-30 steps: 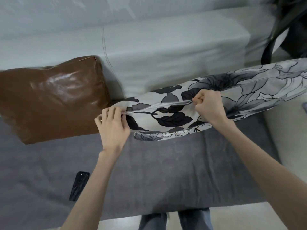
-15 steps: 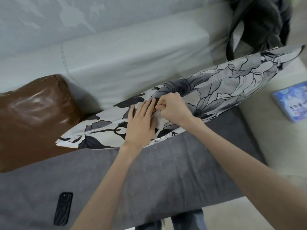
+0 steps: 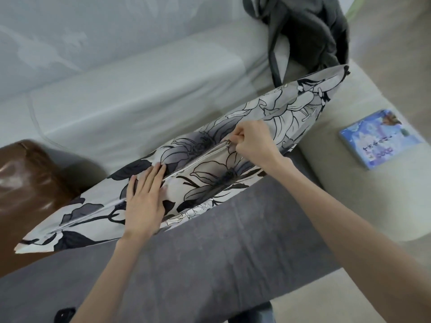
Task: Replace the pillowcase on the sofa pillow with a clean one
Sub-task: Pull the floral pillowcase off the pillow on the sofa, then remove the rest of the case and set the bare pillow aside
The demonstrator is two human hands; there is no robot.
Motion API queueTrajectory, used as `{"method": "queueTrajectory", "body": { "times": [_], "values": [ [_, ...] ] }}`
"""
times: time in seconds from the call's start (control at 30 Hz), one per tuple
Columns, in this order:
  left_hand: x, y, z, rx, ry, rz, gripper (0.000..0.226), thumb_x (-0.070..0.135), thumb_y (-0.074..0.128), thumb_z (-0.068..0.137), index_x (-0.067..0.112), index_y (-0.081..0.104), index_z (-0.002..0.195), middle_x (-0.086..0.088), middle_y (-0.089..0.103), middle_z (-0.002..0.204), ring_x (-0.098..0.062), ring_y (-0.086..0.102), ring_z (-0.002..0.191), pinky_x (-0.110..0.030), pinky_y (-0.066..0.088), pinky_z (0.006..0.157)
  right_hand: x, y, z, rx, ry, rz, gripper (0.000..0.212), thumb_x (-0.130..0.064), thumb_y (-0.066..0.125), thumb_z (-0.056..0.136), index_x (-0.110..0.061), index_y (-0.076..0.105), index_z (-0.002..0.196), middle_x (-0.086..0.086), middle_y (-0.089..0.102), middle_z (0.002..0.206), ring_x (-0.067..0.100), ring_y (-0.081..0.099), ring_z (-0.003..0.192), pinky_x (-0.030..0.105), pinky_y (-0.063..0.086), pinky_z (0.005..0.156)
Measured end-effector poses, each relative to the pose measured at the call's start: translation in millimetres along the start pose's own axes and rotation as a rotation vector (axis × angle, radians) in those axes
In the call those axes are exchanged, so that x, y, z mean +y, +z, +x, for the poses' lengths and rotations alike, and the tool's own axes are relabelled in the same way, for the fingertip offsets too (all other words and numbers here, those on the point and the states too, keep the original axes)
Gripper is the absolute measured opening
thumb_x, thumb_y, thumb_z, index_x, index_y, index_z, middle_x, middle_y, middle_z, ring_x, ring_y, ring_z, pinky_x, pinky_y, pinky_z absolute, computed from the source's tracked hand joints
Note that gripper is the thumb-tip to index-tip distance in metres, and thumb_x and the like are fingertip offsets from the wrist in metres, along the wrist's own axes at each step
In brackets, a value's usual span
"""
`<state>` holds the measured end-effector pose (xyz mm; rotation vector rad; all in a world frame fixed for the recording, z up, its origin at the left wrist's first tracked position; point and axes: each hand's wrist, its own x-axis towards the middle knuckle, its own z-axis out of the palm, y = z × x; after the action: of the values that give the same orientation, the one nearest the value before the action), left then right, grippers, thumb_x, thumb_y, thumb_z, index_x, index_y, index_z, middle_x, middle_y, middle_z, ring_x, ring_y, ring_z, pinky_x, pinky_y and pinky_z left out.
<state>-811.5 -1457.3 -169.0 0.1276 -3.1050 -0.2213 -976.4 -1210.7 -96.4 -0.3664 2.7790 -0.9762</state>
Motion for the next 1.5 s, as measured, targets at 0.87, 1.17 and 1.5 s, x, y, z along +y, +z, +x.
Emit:
{"method": "queueTrajectory", "body": {
  "times": [0.87, 1.17, 1.5],
  "values": [
    [-25.9, -9.7, -52.3, 0.249, 0.082, -0.057, 0.019, 0.030, 0.053, 0.091, 0.018, 0.066, 0.086, 0.005, 0.063, 0.079, -0.021, 0.058, 0.078, -0.034, 0.039, 0.084, -89.5, 77.3, -59.5, -0.351, -0.479, -0.190, 0.037, 0.003, 0.046, 0.081, -0.007, 0.062, 0.113, 0.008, 0.059, 0.115, 0.026, 0.050, 0.109, 0.035, 0.040, 0.089],
    [-82.0, -49.6, -95.7, 0.049, -0.155, 0.059, 0.039, 0.023, 0.035, 0.091, 0.018, 0.059, 0.060, -0.004, 0.061, 0.049, -0.027, 0.060, 0.049, -0.037, 0.035, 0.082, -126.5, 134.6, -75.8, -0.645, -0.191, -0.474, 0.035, -0.004, 0.051, 0.077, -0.008, 0.057, 0.111, 0.013, 0.059, 0.112, 0.033, 0.058, 0.103, 0.038, 0.048, 0.087],
    [-99.9, -56.3, -103.8, 0.025, -0.484, -0.148, 0.008, 0.006, 0.057, 0.075, 0.005, 0.062, 0.080, -0.016, 0.060, 0.049, -0.035, 0.058, 0.049, -0.035, 0.042, 0.080, -195.5, 198.7, -74.4, -0.304, -0.516, -0.734, 0.077, -0.009, 0.068, 0.062, -0.009, 0.034, 0.131, 0.015, 0.035, 0.132, 0.032, 0.038, 0.118, 0.039, 0.038, 0.087]
  ]
}}
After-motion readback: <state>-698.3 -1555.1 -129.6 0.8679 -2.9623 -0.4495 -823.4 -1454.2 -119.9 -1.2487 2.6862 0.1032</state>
